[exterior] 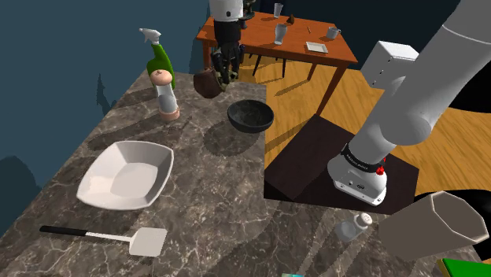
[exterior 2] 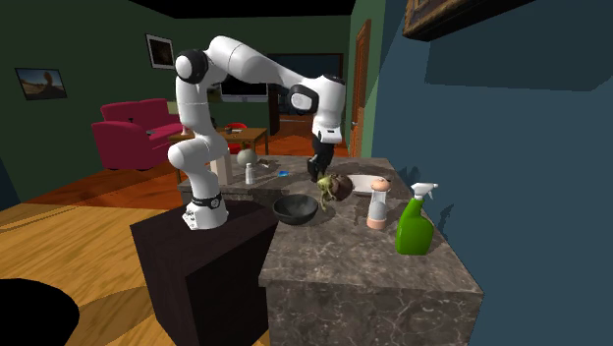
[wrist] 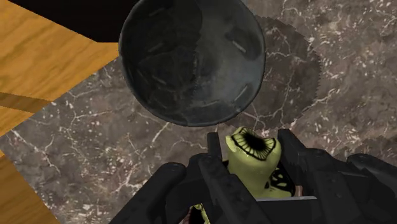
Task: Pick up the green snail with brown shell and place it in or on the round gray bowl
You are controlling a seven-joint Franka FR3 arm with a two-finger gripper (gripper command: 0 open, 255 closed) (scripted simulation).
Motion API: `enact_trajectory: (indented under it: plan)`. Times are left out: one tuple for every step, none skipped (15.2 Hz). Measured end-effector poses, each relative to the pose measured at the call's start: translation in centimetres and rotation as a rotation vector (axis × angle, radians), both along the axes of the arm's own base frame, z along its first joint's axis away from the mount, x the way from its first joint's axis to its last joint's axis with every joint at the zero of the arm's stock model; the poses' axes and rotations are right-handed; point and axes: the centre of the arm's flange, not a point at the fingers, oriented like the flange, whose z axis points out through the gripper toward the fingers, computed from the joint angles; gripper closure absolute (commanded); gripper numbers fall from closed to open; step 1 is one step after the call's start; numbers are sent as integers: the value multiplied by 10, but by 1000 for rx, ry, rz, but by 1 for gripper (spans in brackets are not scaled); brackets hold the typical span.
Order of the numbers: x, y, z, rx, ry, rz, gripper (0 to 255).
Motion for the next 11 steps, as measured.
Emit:
enact_trajectory:
  plan:
    - [-16, -1, -1, 0, -1, 0, 255]
    - [-28, -3, -1, 0, -1, 0, 255]
    - [-42, -5, 0, 0, 0, 0, 255]
    - [-55, -9, -2, 0, -1, 0, 255]
    - [-69, -11, -3, 0, -1, -1, 255]
    - [-82, -14, -3, 0, -1, 0, 255]
    - [-94, -16, -2, 0, -1, 0, 255]
    - [-106, -19, 0, 0, -1, -1, 255]
    - [-121, -19, -1, 0, -1, 0, 255]
    - [-128, -21, -5, 0, -1, 0, 255]
    - [-132, -22, -9, 0, -1, 0, 255]
